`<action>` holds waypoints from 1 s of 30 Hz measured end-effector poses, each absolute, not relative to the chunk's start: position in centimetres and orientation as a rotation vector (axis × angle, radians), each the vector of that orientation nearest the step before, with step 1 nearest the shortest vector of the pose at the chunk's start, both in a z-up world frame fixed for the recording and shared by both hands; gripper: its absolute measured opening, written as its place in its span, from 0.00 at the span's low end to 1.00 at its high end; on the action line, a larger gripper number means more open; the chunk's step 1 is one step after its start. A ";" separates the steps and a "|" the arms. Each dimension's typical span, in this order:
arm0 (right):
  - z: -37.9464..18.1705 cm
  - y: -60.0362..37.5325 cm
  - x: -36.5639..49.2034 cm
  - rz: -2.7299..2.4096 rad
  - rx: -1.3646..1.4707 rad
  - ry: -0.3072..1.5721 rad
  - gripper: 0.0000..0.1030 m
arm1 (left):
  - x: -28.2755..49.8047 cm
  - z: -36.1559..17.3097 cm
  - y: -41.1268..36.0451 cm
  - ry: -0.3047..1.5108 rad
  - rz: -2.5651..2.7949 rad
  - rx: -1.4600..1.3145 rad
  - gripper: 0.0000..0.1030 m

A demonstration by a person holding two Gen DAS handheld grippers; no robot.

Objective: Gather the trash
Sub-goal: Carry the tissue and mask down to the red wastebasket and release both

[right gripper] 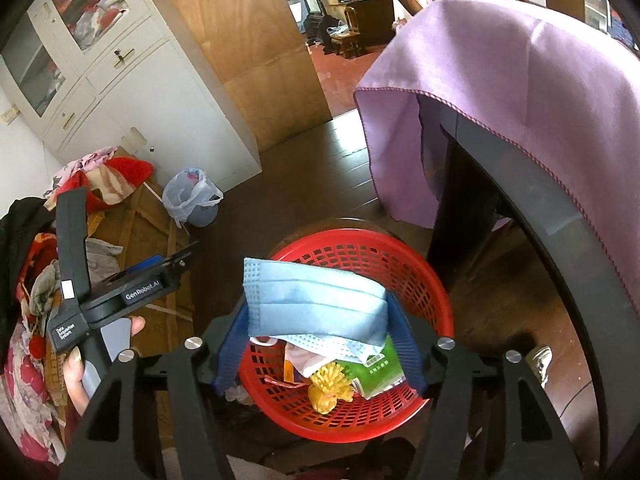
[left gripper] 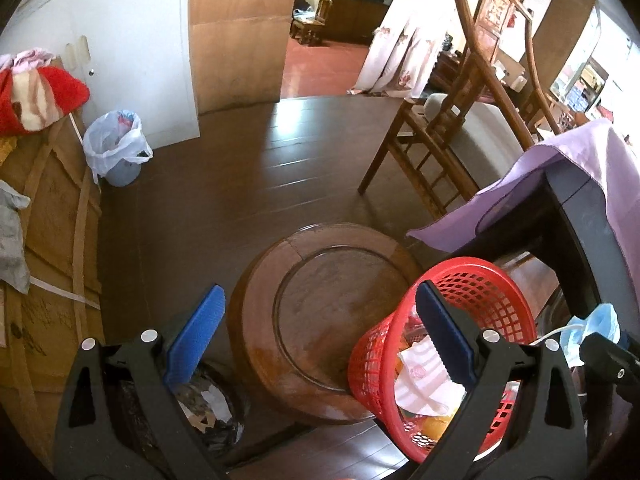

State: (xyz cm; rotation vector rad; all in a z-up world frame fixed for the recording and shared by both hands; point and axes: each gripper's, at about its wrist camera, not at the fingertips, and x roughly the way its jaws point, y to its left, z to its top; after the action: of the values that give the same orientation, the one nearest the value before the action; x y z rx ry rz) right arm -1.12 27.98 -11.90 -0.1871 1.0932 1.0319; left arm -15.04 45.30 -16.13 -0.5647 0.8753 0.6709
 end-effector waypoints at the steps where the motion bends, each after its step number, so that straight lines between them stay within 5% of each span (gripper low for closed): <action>1: -11.8 28.1 -1.2 1.037 -0.193 1.092 0.63 | -15.0 -16.0 45.1 0.878 0.673 -0.555 0.90; 10: -11.1 28.5 -2.7 0.969 -0.402 0.940 0.69 | -14.8 -14.7 44.2 0.871 0.681 -0.517 0.91; 15: -11.5 28.2 -1.2 1.075 -0.299 1.067 0.76 | -14.5 -14.8 43.9 0.883 0.676 -0.505 0.92; 30: -10.2 26.0 -1.0 0.981 -0.297 0.974 0.76 | -14.2 -14.1 43.2 0.897 0.690 -0.475 0.92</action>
State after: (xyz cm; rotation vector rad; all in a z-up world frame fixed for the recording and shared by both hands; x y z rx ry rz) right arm -0.95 25.96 -10.20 -0.2975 0.9736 0.9814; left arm -14.22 43.19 -14.07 -0.4753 0.8974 0.6903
